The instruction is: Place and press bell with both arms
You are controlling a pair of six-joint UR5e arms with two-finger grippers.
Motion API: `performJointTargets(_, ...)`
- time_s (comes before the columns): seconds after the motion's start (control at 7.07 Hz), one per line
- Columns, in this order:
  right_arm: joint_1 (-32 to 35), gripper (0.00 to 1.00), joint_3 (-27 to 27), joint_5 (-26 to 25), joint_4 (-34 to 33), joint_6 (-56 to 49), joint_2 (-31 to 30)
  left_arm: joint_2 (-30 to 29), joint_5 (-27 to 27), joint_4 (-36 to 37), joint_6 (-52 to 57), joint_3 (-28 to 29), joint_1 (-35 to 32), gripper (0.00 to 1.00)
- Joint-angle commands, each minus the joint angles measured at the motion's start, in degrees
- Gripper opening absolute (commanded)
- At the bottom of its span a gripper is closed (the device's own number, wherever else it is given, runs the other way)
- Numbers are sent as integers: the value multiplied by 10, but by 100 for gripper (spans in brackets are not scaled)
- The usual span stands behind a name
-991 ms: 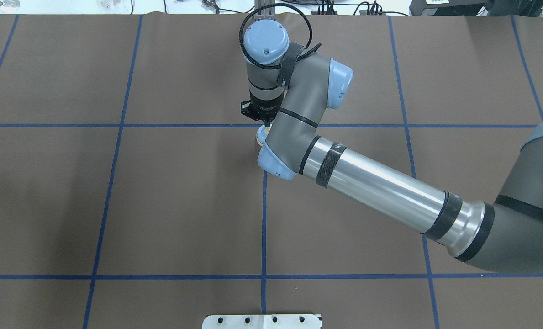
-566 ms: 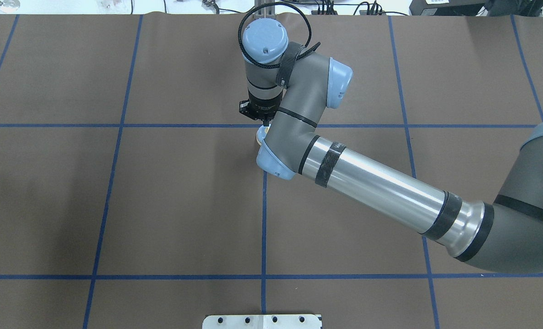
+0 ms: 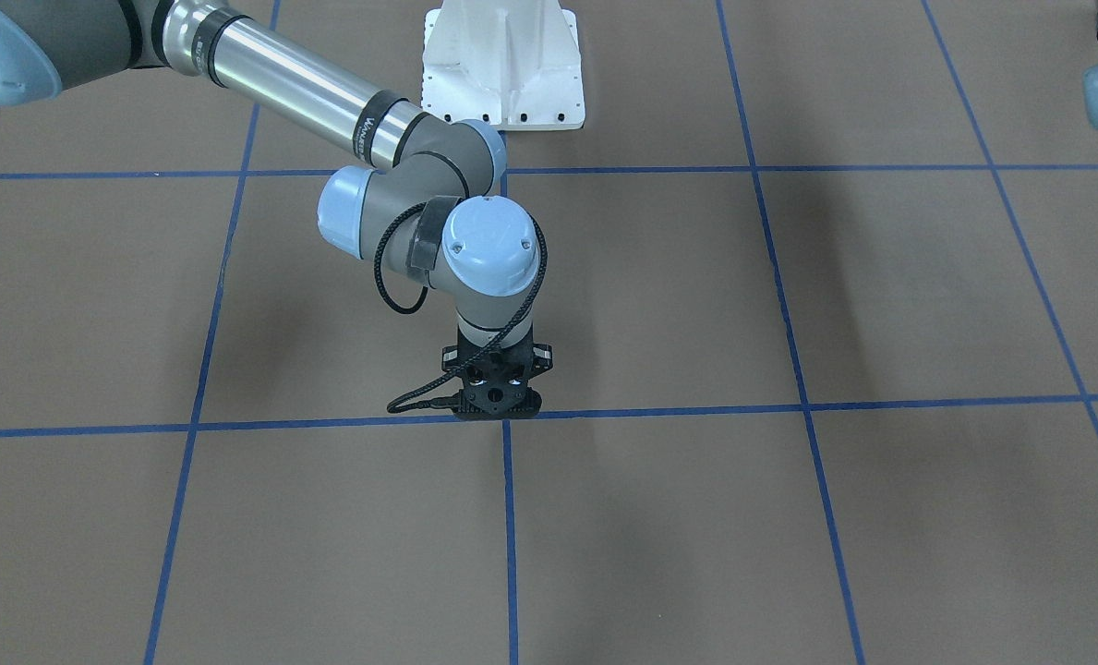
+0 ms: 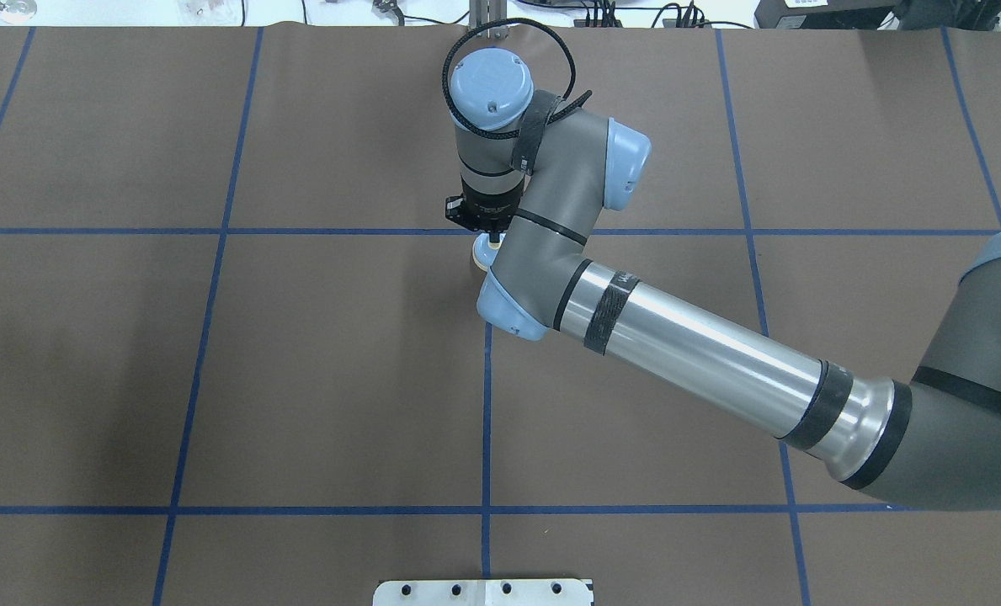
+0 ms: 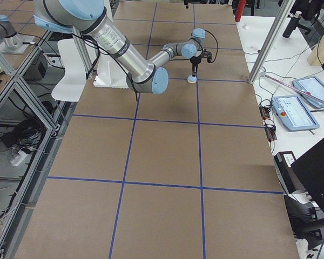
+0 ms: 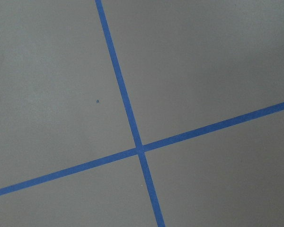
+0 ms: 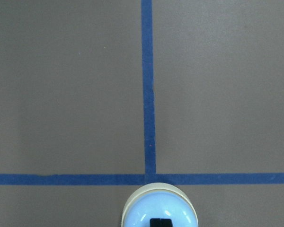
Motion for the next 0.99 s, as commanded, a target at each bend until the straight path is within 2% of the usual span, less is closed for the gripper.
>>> performJointTargets(0.0, -5, 0, 0, 0, 0, 5, 0, 0, 0, 0, 0, 0, 0, 100)
performJointTargets(0.42, 34, 0, 57, 35, -35, -4, 4, 1, 0, 0, 0, 0, 0, 100)
performJointTargets(0.57, 42, 0, 87, 35, -71, -3, 2, 1, 0, 0, 0, 0, 0, 100)
performJointTargets(0.71, 55, 99, 141, 34, -125, -4, -21, 5, -3, 0, 4, -2, -1, 100)
performJointTargets(0.85, 81, 100, 232, 40, -151, -40, -91, 8, -5, 0, 8, -3, -4, 100)
